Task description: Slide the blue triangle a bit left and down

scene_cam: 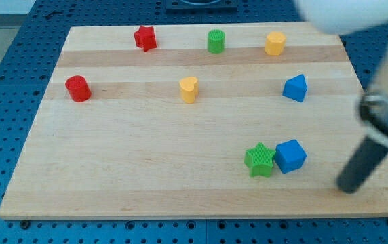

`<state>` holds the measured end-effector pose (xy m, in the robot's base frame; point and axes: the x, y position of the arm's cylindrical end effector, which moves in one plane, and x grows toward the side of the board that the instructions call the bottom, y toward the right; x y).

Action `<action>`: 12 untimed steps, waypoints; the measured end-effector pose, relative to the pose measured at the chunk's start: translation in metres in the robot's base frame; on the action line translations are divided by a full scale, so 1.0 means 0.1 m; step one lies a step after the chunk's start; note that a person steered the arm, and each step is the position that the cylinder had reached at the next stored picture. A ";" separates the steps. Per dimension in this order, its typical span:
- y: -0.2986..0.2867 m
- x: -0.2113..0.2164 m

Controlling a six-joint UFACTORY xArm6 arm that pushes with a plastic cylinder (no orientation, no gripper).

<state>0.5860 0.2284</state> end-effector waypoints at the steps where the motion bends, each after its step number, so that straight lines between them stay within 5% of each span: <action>1: 0.37 -0.41; 4: 0.54 -1.90; 6: -0.29 -2.09; 8: -0.66 -1.50; 11: -0.15 -2.10; 12: -0.48 -1.81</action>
<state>0.4047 0.1802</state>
